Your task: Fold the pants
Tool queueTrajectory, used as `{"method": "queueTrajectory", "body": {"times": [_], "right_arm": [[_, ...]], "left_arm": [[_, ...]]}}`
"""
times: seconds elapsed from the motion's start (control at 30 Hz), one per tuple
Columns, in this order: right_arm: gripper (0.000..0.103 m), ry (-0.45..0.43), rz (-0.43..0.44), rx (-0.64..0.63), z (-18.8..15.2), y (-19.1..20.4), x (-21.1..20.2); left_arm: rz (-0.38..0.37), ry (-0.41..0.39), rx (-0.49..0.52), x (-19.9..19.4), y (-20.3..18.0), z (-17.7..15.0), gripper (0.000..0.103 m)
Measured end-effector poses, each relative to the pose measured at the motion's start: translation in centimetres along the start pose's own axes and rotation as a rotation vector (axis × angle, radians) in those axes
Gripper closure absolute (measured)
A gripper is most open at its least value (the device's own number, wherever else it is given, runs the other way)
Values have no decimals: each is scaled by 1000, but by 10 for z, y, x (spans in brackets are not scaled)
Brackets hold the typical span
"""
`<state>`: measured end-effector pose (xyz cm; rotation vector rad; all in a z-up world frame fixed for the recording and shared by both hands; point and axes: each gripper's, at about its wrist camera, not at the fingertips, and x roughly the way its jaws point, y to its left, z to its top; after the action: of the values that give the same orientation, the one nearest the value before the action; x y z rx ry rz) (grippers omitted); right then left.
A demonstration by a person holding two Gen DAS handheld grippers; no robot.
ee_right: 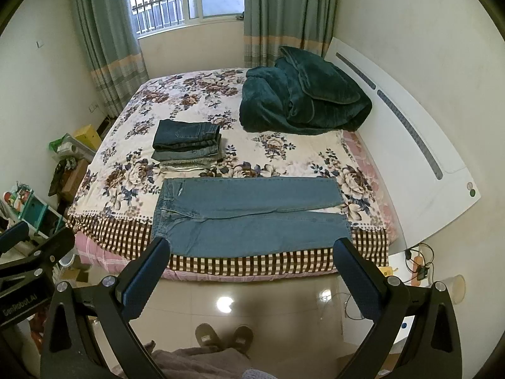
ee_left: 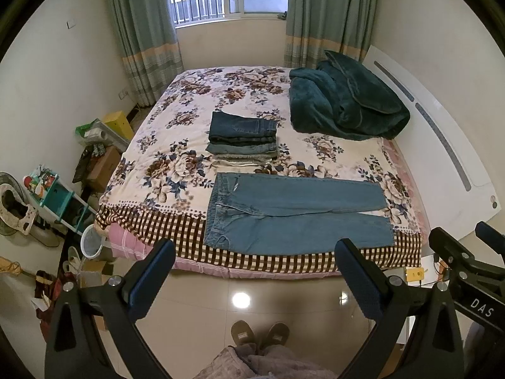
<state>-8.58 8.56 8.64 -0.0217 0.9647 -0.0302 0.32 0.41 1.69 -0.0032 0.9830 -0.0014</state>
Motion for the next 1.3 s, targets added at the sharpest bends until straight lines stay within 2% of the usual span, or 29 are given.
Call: {"method": "queueTrajectory", "body": {"times": [0.73,0.77,1.3], "right_arm": [[0,-11,2,3,-2,-2,2],[0,-12,4,0,7,2,-6],[0,-21,10,6,18,6,-21]], "left_arm": [[6,-13,6,-4,-15,8,0],[5,-16,6,-4,-16,7,0],[1,-31,9,-8,-14,11,0]]}}
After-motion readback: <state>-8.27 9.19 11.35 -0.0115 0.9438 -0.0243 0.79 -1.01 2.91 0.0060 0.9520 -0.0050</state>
